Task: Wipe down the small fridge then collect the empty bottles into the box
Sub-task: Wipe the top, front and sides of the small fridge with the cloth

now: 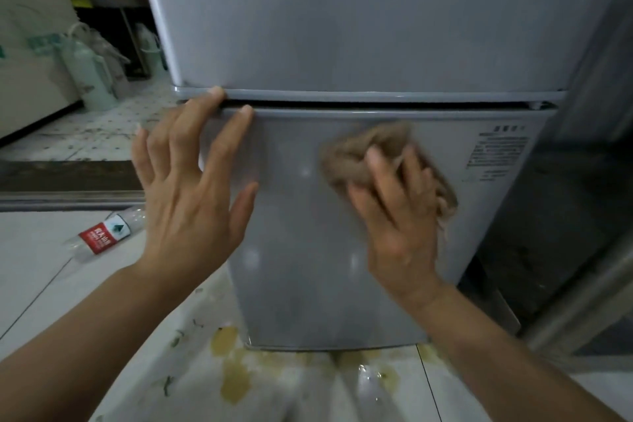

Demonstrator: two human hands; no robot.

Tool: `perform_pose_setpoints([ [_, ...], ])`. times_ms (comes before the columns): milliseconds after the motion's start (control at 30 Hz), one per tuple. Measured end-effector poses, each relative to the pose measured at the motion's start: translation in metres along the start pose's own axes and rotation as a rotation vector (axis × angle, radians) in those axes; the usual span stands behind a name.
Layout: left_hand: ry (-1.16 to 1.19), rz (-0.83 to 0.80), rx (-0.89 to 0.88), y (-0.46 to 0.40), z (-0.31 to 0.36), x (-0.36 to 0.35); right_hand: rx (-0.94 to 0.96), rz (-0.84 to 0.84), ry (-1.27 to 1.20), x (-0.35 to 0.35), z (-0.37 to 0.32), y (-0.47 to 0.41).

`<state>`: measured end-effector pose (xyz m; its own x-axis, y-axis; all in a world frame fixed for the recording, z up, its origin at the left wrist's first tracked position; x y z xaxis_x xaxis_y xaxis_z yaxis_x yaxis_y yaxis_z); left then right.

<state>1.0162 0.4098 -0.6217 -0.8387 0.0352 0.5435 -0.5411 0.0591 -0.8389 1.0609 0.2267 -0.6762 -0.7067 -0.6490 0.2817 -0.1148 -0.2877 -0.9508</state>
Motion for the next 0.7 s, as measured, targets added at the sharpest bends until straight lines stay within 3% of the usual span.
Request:
perform_pose_setpoints([
  [167,0.002,0.013,0.019,0.005,-0.005,0.001,0.399,-0.322,0.121,-0.026,-0.037,0.056],
  [300,0.048,0.016,0.131,0.017,-0.025,0.007,0.299,-0.208,0.135,-0.012,-0.031,0.006],
  [433,0.112,-0.028,0.078,0.016,-0.031,0.007,0.129,-0.016,0.101,-0.013,-0.040,-0.047],
  [500,0.156,-0.061,0.045,0.016,-0.034,0.008,0.158,-0.066,0.109,-0.026,-0.059,-0.029],
  [633,0.221,-0.179,-0.046,0.024,-0.040,0.005,0.460,-0.348,0.177,-0.052,-0.097,0.031],
  [700,0.243,-0.232,-0.039,0.029,-0.047,0.004,0.517,-0.402,0.175,-0.053,-0.099,0.029],
])
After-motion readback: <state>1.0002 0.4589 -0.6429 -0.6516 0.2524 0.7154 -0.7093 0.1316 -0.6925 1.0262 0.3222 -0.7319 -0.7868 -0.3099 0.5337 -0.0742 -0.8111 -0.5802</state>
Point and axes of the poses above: each hand's wrist, its own y-axis away from the middle knuckle, its own x-axis out of the back of the hand, z = x × y, the point moved 8 cm from there along -y, towards the middle knuckle
